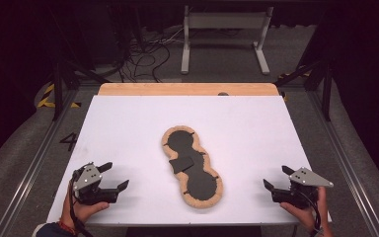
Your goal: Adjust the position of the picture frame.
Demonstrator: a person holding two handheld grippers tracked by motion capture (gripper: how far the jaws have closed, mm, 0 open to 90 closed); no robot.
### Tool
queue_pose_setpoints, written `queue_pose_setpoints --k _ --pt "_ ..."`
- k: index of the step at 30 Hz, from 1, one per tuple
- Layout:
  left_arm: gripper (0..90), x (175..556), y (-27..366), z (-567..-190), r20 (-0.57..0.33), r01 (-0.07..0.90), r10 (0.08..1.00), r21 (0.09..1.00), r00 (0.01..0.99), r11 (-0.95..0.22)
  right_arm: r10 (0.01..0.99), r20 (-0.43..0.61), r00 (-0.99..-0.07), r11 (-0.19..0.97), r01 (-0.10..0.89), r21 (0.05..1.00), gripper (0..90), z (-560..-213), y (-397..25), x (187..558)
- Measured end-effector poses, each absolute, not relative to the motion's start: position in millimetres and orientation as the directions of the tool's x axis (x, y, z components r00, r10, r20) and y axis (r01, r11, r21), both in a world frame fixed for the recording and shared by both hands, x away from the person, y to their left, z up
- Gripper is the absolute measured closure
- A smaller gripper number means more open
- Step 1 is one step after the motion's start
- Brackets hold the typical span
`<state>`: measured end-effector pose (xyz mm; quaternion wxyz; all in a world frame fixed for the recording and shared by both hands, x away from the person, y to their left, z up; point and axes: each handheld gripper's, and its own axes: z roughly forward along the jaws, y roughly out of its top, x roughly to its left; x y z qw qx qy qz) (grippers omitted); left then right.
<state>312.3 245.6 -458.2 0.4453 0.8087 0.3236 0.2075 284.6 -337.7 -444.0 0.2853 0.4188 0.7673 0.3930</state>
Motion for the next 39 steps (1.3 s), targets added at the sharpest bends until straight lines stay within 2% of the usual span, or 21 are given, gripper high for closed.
queue_pose_setpoints --k 2,4,8,9,11,12,14,17,18,19,20,22,24,30,39 --pt "21.2 312.5 241.8 -458.9 0.050 0.344 0.705 0.847 0.707 -0.405 0.865 -0.105 -0.490 0.342 0.424 0.838 20.1 -444.8 -337.5 285.9" --pt "22.4 312.6 240.4 -459.3 0.052 0.341 0.699 0.846 0.713 -0.411 0.865 -0.101 -0.492 0.341 0.428 0.837 21.2 -445.1 -337.1 286.5" --pt "32.9 312.0 236.6 -459.7 0.052 0.331 0.667 0.838 0.743 -0.435 0.863 -0.112 -0.493 0.359 0.442 0.822 27.8 -446.5 -332.1 289.1" --pt "38.7 311.8 236.2 -459.1 0.057 0.327 0.654 0.832 0.754 -0.449 0.862 -0.105 -0.496 0.356 0.444 0.822 30.1 -446.3 -331.3 290.2" --pt "43.6 311.7 233.8 -457.6 0.064 0.316 0.648 0.834 0.759 -0.452 0.857 -0.097 -0.505 0.353 0.441 0.825 36.5 -445.8 -328.6 292.9" --pt "49.7 311.7 233.8 -457.6 0.064 0.316 0.648 0.834 0.759 -0.452 0.855 -0.091 -0.511 0.355 0.447 0.821 38.5 -446.2 -326.4 294.7" --pt "51.4 318.4 229.5 -451.6 0.052 0.311 0.646 0.845 0.762 -0.435 0.849 -0.067 -0.524 0.348 0.459 0.817 41.9 -447.0 -321.5 296.9" --pt "60.7 326.5 224.7 -447.5 0.059 0.299 0.639 0.848 0.767 -0.437 0.820 -0.044 -0.570 0.362 0.458 0.812 49.3 -446.0 -310.1 296.3" --pt "66.8 336.1 218.6 -447.1 0.037 0.308 0.626 0.847 0.779 -0.433 0.811 -0.046 -0.584 0.373 0.454 0.809 52.5 -445.1 -305.2 295.3" --pt "70.3 336.1 218.6 -447.1 0.037 0.308 0.626 0.847 0.779 -0.433 0.811 -0.046 -0.584 0.373 0.454 0.809 52.5 -445.1 -305.2 295.3" --pt "70.3 340.4 215.2 -448.3 0.028 0.314 0.616 0.841 0.788 -0.440 0.798 -0.049 -0.600 0.388 0.449 0.805 55.7 -444.2 -298.8 294.6" --pt "80.7 346.6 203.7 -452.0 0.016 0.328 0.593 0.821 0.805 -0.468 0.780 -0.055 -0.624 0.409 0.441 0.799 62.1 -444.0 -287.5 295.1" --pt "86.9 345.3 189.4 -453.4 0.016 0.310 0.538 0.802 0.843 -0.510 0.767 -0.055 -0.639 0.423 0.440 0.792 68.4 -445.2 -278.6 296.7" --pt "89.7 332.3 150.5 -459.9 -0.005 0.263 0.401 0.762 0.916 -0.591 0.728 -0.046 -0.684 0.458 0.436 0.775 81.1 -448.9 -255.7 301.2" --pt "89.7 327.4 112.3 -464.9 0.004 0.213 0.318 0.735 0.948 -0.644 0.705 -0.042 -0.708 0.468 0.420 0.777 89.1 -450.2 -240.2 307.3"
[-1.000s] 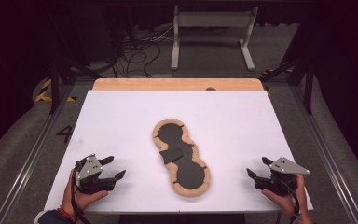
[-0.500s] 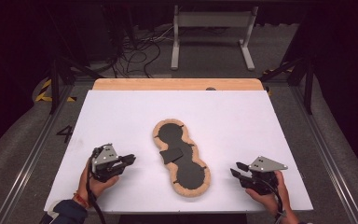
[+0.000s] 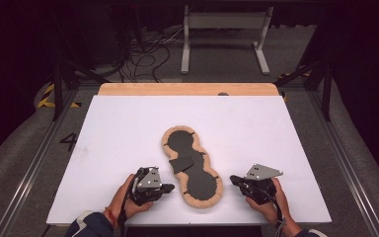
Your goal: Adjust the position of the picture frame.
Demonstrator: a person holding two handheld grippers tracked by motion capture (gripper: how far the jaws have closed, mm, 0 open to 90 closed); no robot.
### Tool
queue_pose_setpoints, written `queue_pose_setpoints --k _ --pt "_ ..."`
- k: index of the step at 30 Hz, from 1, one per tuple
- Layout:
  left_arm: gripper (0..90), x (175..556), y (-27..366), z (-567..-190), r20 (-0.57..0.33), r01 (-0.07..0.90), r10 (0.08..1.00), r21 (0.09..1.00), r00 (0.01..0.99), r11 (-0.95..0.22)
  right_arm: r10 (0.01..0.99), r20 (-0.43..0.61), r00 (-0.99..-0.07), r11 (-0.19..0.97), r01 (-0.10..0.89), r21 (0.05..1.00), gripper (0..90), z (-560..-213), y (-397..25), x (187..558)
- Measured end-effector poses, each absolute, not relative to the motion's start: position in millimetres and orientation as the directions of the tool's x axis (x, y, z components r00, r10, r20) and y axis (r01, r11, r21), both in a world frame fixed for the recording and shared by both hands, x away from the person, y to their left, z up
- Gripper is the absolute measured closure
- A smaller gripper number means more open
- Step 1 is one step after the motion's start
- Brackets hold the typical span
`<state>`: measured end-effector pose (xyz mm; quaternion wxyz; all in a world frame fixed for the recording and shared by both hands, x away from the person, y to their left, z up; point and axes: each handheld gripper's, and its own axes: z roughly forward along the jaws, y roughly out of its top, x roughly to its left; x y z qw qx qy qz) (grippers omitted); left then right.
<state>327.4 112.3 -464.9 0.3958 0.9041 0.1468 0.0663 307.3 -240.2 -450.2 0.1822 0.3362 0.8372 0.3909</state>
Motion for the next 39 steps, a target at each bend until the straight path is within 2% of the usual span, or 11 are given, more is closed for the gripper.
queue_pose_setpoints --k 8,15,19,23,28,39 --pt "89.7 328.3 107.2 -463.6 0.014 0.203 0.313 0.732 0.950 -0.650 0.699 -0.041 -0.714 0.475 0.420 0.773 89.4 -451.2 -234.1 311.7" --pt "89.8 343.4 124.6 -459.9 0.023 0.239 0.393 0.760 0.919 -0.604 0.685 -0.030 -0.728 0.478 0.417 0.773 89.9 -450.9 -233.0 308.9" --pt "89.9 348.9 130.4 -459.3 0.004 0.261 0.408 0.762 0.913 -0.593 0.680 -0.036 -0.732 0.489 0.417 0.766 89.9 -452.0 -230.9 308.2" --pt "89.9 338.9 117.9 -461.3 -0.004 0.227 0.337 0.746 0.941 -0.627 0.680 -0.036 -0.732 0.493 0.420 0.762 89.8 -453.0 -232.0 307.7" --pt "89.8 331.3 108.1 -462.6 -0.012 0.206 0.293 0.739 0.956 -0.642 0.682 -0.040 -0.730 0.496 0.421 0.759 89.8 -453.7 -232.3 307.6" --pt "89.9 328.6 102.6 -463.7 -0.011 0.193 0.269 0.726 0.963 -0.660 0.698 -0.044 -0.715 0.491 0.433 0.756 89.7 -454.0 -235.6 314.5"
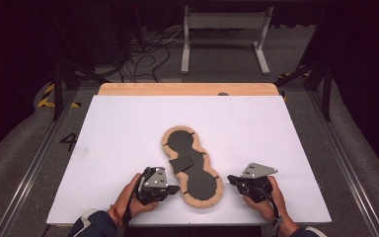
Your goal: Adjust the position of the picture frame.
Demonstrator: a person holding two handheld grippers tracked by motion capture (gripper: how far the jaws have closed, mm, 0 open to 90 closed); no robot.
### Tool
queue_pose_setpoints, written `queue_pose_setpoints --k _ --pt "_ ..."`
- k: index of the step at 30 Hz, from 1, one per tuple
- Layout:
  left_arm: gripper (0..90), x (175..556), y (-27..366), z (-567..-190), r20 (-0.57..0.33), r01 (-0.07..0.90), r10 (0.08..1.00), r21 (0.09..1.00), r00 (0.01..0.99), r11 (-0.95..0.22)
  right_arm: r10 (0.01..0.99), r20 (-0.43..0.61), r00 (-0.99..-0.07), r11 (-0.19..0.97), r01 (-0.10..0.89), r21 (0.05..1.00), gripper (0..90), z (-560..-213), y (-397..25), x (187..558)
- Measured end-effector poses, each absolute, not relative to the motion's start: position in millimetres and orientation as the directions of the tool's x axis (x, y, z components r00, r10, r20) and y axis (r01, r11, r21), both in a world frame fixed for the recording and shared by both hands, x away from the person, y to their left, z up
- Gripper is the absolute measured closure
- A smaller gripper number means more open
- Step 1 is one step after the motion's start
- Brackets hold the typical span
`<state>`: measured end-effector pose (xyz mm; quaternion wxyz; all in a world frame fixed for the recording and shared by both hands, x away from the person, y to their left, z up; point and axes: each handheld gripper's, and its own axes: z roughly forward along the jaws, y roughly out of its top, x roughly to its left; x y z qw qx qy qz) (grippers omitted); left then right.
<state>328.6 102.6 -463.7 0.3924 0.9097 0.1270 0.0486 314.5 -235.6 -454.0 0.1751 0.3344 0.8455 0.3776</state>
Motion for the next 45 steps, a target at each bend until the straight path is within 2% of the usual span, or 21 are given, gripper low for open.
queue_pose_setpoints --k 14,38,45 --pt "89.9 326.9 97.4 -465.3 -0.023 0.200 0.270 0.733 0.963 -0.650 0.706 -0.042 -0.707 0.492 0.447 0.747 89.9 -455.5 -229.4 331.1" --pt "89.9 326.0 88.3 -465.1 0.000 0.176 0.258 0.729 0.966 -0.661 0.707 -0.041 -0.706 0.489 0.446 0.750 89.9 -454.8 -240.2 322.4" --pt "89.6 325.8 74.3 -465.5 0.009 0.166 0.254 0.732 0.967 -0.661 0.718 -0.034 -0.696 0.475 0.453 0.754 89.9 -452.6 -251.8 316.6"
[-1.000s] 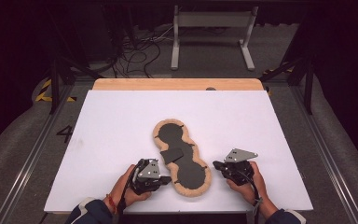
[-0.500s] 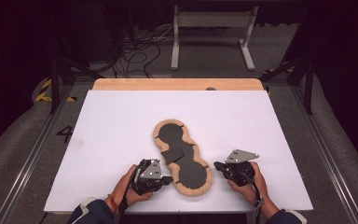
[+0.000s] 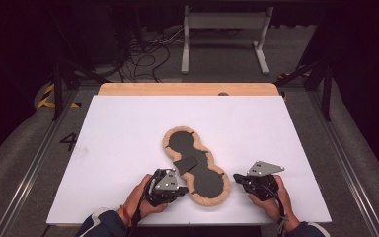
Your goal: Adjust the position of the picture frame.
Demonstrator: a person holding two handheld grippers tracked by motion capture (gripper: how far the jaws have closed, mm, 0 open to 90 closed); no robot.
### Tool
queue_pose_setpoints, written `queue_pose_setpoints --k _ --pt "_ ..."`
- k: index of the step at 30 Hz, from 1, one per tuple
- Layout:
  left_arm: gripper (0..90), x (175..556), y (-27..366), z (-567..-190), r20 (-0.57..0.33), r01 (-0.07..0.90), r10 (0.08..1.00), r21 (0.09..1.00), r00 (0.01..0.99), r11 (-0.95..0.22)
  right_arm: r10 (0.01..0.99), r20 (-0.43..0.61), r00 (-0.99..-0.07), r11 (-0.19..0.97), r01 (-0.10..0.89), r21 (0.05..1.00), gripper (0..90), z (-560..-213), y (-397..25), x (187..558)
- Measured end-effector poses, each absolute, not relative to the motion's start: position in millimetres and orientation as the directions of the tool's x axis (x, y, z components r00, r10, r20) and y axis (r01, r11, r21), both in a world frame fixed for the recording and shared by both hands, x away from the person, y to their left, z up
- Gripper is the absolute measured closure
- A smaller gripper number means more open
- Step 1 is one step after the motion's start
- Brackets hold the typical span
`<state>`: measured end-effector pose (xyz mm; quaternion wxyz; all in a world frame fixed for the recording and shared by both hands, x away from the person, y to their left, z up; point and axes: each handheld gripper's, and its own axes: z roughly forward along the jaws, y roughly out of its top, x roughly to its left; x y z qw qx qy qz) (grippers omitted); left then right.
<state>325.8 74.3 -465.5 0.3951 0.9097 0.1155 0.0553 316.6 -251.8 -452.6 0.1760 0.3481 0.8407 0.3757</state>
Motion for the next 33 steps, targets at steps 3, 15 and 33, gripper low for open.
queue_pose_setpoints --k 3,15,33 --pt "89.5 325.7 69.2 -465.2 0.022 0.158 0.254 0.730 0.967 -0.665 0.720 -0.038 -0.693 0.477 0.453 0.753 89.9 -452.3 -252.9 315.7" --pt "89.8 327.3 44.1 -464.3 0.041 0.165 0.282 0.726 0.959 -0.668 0.728 -0.032 -0.685 0.476 0.472 0.742 89.9 -452.7 -261.0 307.5" --pt "88.3 337.2 41.8 -454.3 0.007 0.185 0.295 0.763 0.956 -0.619 0.715 -0.002 -0.699 0.431 0.439 0.788 90.0 -436.1 -258.1 280.5"
